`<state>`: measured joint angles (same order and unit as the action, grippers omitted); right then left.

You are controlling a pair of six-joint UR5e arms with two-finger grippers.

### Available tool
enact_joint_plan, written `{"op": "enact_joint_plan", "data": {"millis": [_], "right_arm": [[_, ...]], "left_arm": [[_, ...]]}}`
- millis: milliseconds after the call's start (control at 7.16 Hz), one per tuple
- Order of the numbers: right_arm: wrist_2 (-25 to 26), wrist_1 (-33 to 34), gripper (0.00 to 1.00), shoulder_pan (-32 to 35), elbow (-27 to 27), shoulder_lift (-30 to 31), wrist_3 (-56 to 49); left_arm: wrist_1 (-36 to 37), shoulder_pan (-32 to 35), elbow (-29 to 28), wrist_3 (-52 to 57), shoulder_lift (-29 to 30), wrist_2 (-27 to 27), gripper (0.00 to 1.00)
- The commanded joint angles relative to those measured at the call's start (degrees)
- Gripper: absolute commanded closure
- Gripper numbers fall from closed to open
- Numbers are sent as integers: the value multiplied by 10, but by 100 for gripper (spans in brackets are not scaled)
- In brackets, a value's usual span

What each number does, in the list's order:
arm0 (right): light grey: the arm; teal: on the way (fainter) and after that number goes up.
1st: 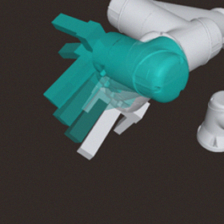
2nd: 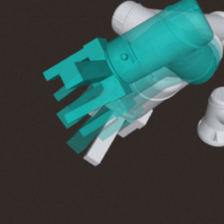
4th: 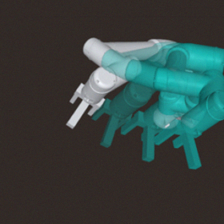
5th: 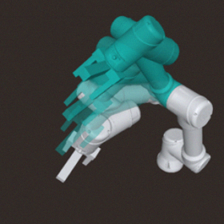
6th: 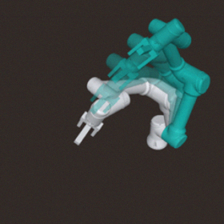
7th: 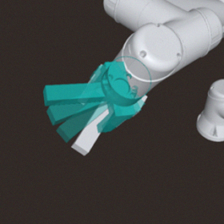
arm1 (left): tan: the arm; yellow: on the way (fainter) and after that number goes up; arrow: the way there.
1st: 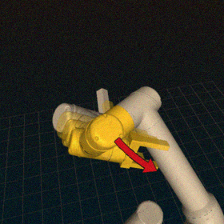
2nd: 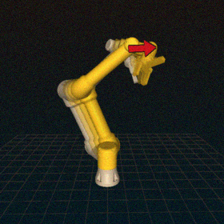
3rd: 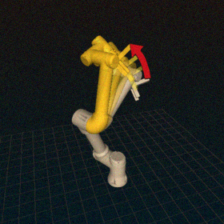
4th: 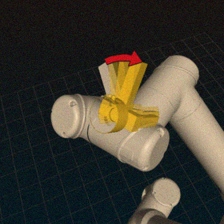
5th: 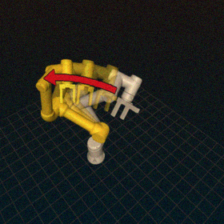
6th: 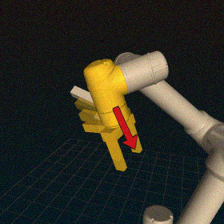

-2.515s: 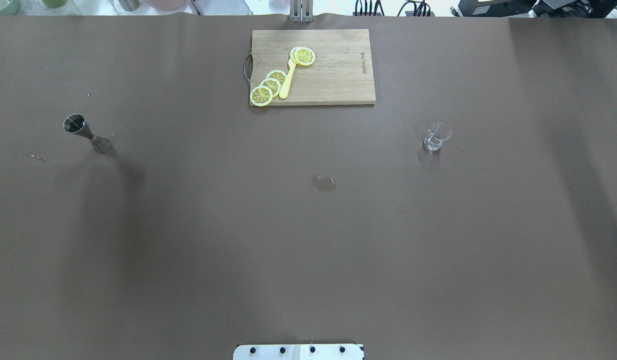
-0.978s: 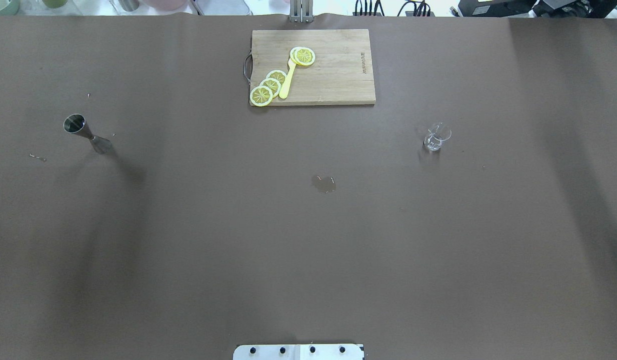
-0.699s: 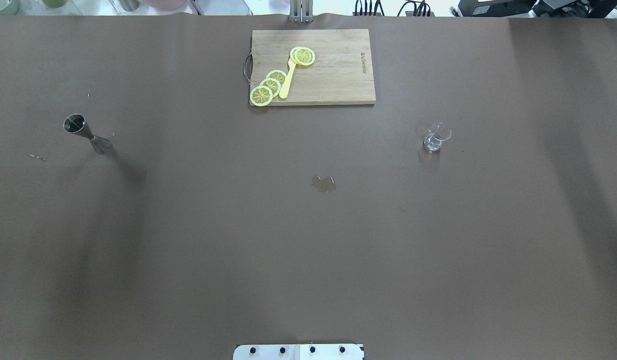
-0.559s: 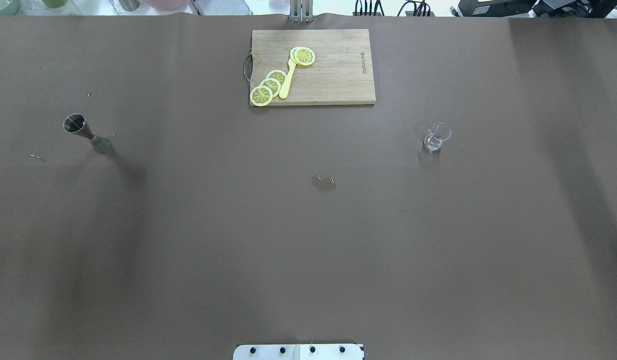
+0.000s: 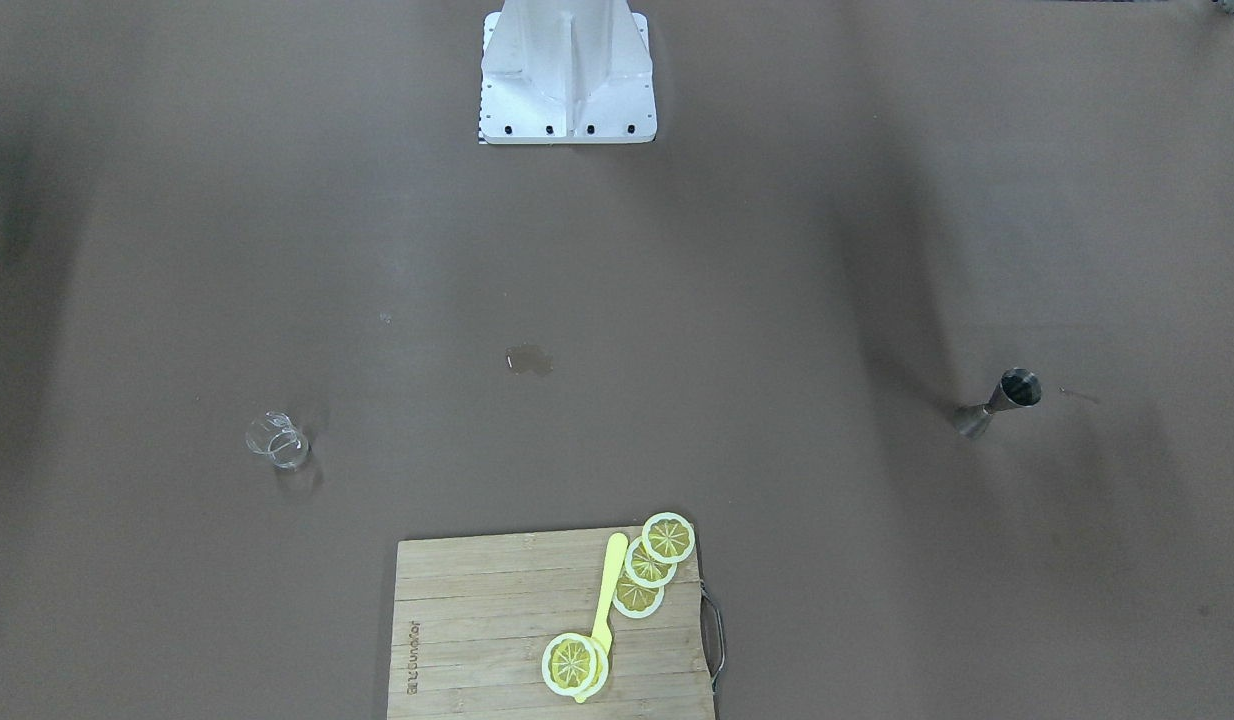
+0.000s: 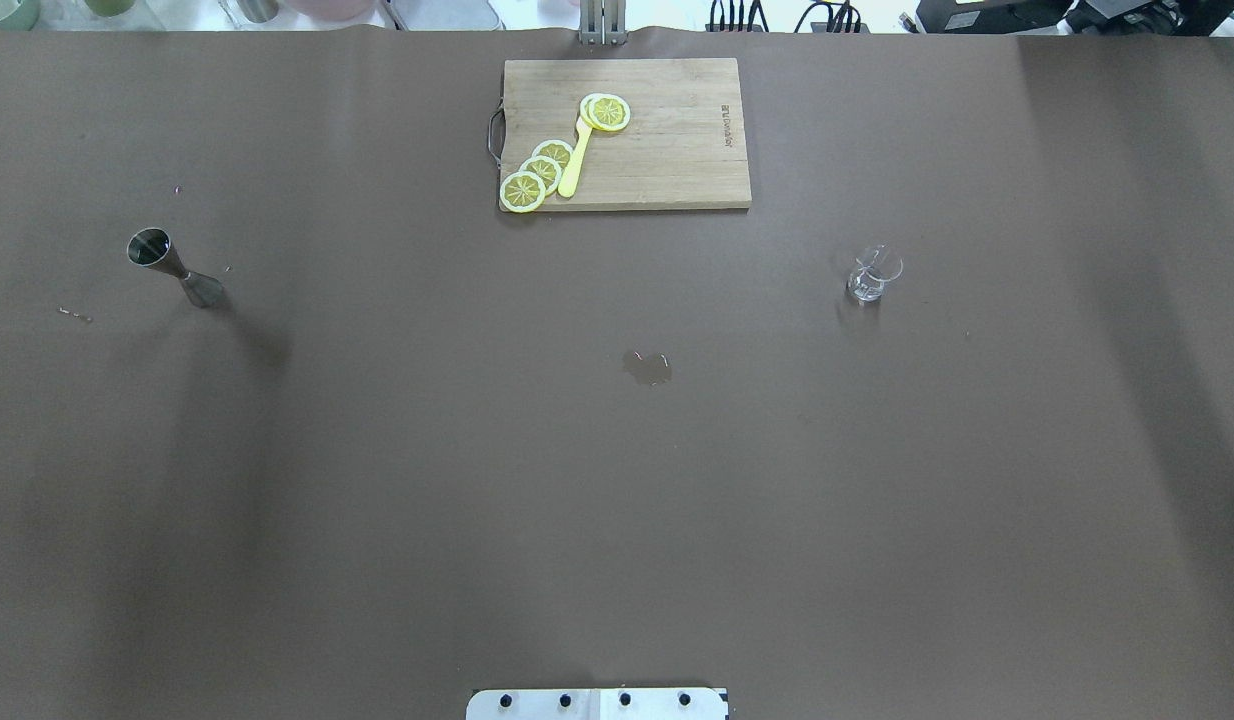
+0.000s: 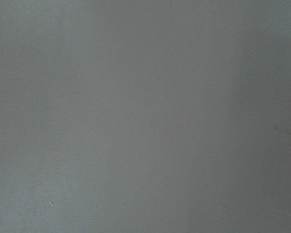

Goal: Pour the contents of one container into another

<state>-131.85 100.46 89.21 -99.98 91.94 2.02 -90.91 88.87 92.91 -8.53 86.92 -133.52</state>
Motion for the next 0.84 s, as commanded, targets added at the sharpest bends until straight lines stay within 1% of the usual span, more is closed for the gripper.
{"op": "enact_joint_plan", "data": {"millis": [0, 559, 699], "right_arm": [[0, 0, 0, 0, 0, 3, 0], [2, 0, 0, 0, 0, 3, 0], [2, 0, 0, 0, 0, 5, 0]], "left_arm": [[-8, 0, -1, -1, -4, 0, 1], [-8, -1, 2, -5, -4, -1, 1], [-9, -1, 2, -25, -3, -1, 1]]}}
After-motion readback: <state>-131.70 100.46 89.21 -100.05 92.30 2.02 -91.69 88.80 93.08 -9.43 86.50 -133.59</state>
